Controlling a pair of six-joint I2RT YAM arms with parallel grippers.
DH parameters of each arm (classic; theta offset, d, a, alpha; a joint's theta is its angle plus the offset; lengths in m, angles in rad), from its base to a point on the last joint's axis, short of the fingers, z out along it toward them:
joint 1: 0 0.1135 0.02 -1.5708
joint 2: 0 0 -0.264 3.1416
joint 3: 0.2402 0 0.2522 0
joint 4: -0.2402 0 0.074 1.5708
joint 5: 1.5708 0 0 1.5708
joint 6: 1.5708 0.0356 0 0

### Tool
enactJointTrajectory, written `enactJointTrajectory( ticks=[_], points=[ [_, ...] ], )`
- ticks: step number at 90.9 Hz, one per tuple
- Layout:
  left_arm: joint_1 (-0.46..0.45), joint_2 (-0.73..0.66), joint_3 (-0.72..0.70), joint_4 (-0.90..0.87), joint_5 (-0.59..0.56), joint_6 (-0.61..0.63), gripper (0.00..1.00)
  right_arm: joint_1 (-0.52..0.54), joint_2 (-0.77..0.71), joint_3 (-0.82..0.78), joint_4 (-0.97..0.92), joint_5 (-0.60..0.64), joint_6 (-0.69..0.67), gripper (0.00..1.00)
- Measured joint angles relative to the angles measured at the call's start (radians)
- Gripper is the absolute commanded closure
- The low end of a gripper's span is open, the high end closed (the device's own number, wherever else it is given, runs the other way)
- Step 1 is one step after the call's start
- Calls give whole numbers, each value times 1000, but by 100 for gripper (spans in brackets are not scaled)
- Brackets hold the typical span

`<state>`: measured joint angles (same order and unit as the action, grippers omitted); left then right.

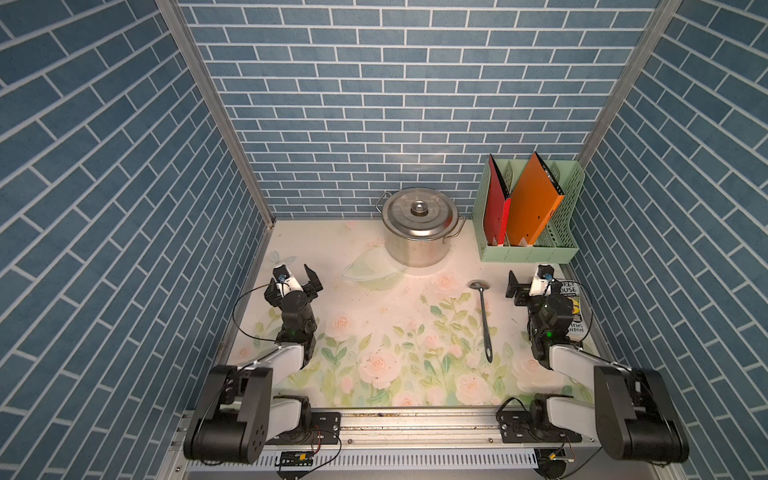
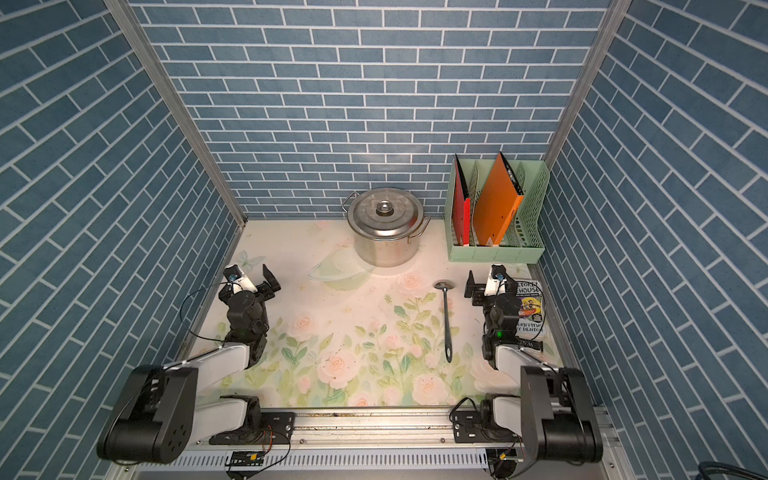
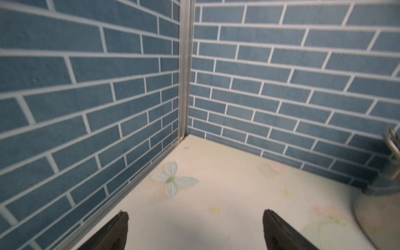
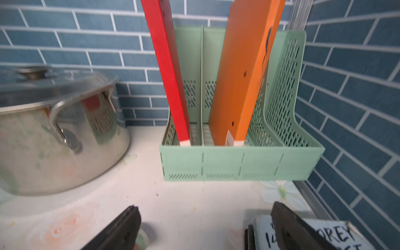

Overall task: Stir the soup with a spoon
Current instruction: Move the pan to the center of the board.

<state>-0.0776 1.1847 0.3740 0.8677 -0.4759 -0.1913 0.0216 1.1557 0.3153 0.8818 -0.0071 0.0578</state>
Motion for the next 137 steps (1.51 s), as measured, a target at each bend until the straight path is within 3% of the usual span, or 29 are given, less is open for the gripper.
enactJointTrajectory(
  ticks=[8,17,36,53,62,90,108,137],
  points=[
    [2,-82,153,-181,8,-113,0,0,-79,100,-127,-33,98,12],
    [2,-127,254,-325,117,-239,0,1,-61,202,-220,-148,229,24],
    [2,-124,274,-573,465,-372,0,107,175,330,-233,-380,534,34],
    [2,-157,265,-727,651,-398,0,233,396,457,-143,-413,706,50],
    [2,-186,265,-761,705,-402,0,248,493,500,-52,-400,799,51],
    [2,-214,291,-872,742,-374,0,248,671,560,101,-335,990,59],
    [2,-258,296,-905,708,-350,0,259,715,603,151,-330,1047,60],
    [2,-280,311,-948,681,-327,0,282,807,697,151,-327,1102,71]
  ],
)
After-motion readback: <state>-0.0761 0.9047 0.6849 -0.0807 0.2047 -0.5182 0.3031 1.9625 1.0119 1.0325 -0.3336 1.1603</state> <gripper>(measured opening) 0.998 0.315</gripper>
